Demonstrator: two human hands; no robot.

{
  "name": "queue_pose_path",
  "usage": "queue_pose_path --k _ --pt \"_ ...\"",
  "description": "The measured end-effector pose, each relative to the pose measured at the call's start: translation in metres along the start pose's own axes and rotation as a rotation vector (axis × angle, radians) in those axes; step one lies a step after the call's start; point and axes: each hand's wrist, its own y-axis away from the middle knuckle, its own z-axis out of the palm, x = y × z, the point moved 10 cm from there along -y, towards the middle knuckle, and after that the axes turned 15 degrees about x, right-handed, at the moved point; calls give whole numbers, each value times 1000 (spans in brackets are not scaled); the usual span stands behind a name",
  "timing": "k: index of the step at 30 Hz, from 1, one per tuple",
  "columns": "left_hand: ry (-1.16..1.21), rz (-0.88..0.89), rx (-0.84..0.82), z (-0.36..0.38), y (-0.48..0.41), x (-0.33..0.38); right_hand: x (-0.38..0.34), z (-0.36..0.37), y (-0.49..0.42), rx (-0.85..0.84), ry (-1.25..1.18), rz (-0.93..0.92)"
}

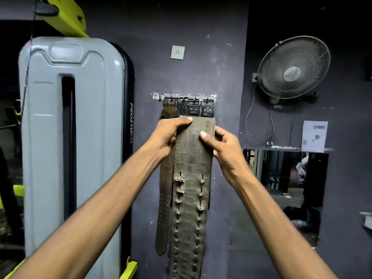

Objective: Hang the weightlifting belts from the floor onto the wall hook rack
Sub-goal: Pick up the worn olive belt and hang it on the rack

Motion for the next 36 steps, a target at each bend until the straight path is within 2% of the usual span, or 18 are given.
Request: queue_pose_path --k 3,6,9,12,16,20,22,23,26,28,30,32,34,36 --pt "5 71 -16 8 -7 4 39 -10 40 -98 193 -62" --pt "-57 145 -29 9 -10 10 94 -13 81 -235 324 2" --pt "-94 212 -49 11 -6 12 99 -12 77 -270 338 86" --pt "-109 261 -75 8 -8 16 68 0 47 -261 149 198" --pt "-165 345 -144 -1 -8 16 47 12 -15 -101 -227 397" --pt "-215 401 -182 -14 -3 7 50 36 -37 -73 -324 551" --pt "-165 339 -196 -21 -4 -3 54 43 -40 -61 -286 544" --pt "-124 248 -215 -23 -4 -14 59 44 -40 -50 -283 550" --pt "-62 -144 -251 -36 -9 -62 62 41 -42 -69 -277 452" --pt "24 -323 -202 -38 -14 -84 55 42 -36 -133 -238 327" --pt "129 -365 -113 -36 -21 -86 49 38 -27 -201 -200 221" --pt "119 -335 -49 -31 -26 -77 47 30 -17 -272 -173 148" --pt "101 -322 -37 -24 -28 -69 52 20 -8 -324 -120 140" --pt "105 -283 -53 -17 -32 -61 64 10 -6 -345 -124 221"
